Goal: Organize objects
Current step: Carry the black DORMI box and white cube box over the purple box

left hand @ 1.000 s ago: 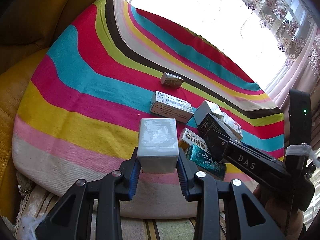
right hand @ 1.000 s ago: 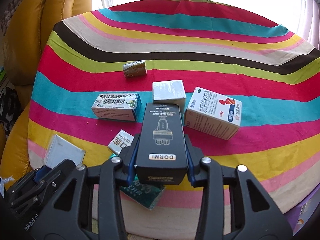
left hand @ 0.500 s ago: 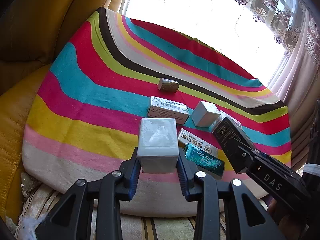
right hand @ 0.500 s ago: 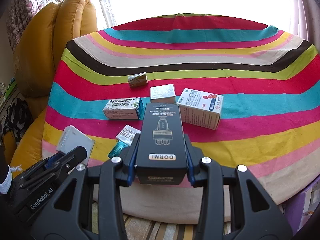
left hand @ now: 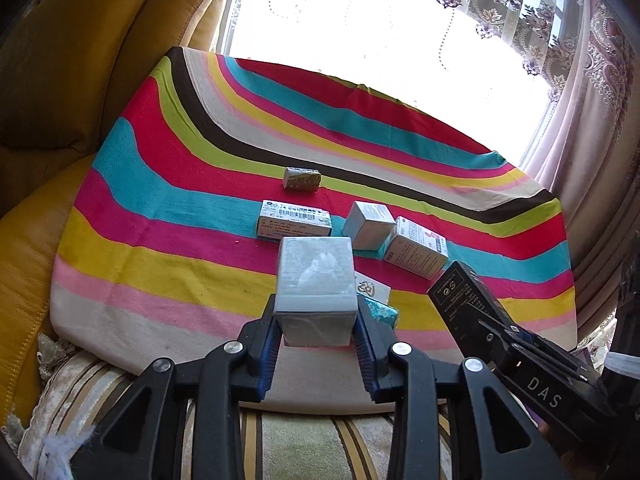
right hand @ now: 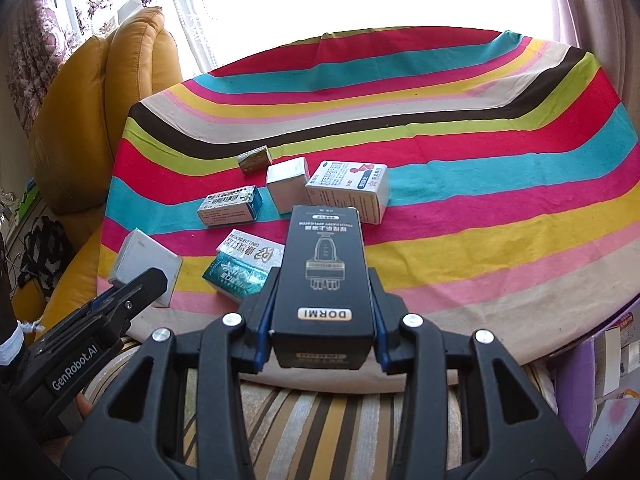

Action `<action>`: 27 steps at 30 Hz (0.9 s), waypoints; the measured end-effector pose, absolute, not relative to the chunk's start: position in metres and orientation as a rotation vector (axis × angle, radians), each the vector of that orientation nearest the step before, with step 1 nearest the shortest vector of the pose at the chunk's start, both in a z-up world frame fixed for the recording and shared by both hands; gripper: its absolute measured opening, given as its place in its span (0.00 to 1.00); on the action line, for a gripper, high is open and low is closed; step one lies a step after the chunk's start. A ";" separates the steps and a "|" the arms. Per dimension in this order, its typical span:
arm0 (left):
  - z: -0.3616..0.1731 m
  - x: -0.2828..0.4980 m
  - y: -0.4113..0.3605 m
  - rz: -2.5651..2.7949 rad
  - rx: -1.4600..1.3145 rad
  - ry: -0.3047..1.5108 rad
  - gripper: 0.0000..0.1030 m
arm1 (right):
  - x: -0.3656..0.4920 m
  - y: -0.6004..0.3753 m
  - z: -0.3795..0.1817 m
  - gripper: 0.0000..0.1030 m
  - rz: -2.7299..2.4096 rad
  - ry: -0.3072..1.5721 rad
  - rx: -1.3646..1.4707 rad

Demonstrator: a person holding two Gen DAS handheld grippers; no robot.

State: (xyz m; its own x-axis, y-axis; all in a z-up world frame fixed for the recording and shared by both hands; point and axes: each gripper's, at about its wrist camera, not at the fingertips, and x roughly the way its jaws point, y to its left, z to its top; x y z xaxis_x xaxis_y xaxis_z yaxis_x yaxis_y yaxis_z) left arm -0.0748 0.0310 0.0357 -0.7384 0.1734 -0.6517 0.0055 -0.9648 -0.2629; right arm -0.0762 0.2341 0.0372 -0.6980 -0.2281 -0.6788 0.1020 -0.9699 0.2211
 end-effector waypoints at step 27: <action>0.043 -0.047 0.122 2.583 -1.066 -0.263 0.34 | -0.008 0.317 0.045 0.42 -2.820 -0.373 1.188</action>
